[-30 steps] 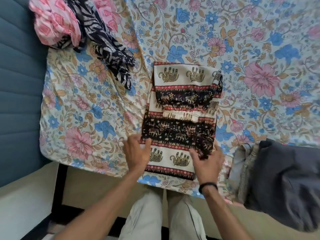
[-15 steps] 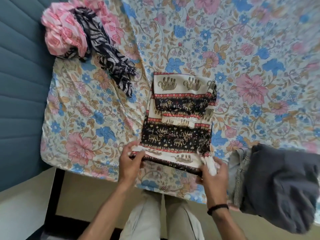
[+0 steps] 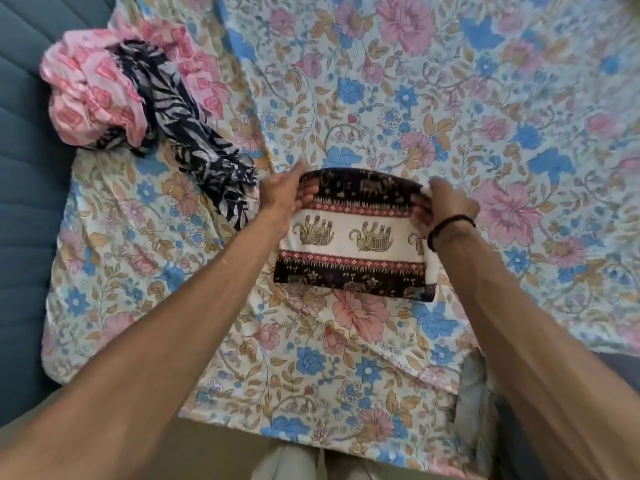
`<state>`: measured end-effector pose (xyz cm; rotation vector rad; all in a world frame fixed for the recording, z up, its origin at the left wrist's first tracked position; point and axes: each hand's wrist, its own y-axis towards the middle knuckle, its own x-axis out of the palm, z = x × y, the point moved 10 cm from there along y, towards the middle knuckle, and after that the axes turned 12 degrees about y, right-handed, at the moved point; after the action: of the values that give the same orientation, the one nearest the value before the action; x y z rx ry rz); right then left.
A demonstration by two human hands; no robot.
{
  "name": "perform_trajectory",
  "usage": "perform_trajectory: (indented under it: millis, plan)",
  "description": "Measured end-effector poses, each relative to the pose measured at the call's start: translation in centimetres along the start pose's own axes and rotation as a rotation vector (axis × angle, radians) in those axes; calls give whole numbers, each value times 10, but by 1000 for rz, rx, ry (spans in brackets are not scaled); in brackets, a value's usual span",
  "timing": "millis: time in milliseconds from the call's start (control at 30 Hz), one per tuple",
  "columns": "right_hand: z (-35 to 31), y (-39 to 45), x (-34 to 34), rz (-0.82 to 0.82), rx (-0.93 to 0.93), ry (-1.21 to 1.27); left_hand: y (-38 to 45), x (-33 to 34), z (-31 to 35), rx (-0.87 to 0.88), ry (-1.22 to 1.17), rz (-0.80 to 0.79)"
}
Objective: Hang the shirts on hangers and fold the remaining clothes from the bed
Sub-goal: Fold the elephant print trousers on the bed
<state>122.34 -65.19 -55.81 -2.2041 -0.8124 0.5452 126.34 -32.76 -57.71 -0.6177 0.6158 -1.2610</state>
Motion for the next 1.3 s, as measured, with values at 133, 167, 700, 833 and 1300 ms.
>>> perform_trajectory:
  millis: [133,167,700,833,1300]
  plan:
    - [-11,-4,24,-94,-508,-298,10,24,23,346,574,48]
    - [-5,-23,37,-170,-736,-536,-2,38,24,524,833,83]
    - [47,-9,-48,140,-602,-726,-24,79,-47,743,1629,99]
    - [68,0,-63,5,-133,-463,-47,127,-64,804,1524,-58]
    - [-34,-112,26,-706,-167,-504,-105,145,-28,112,89,-542]
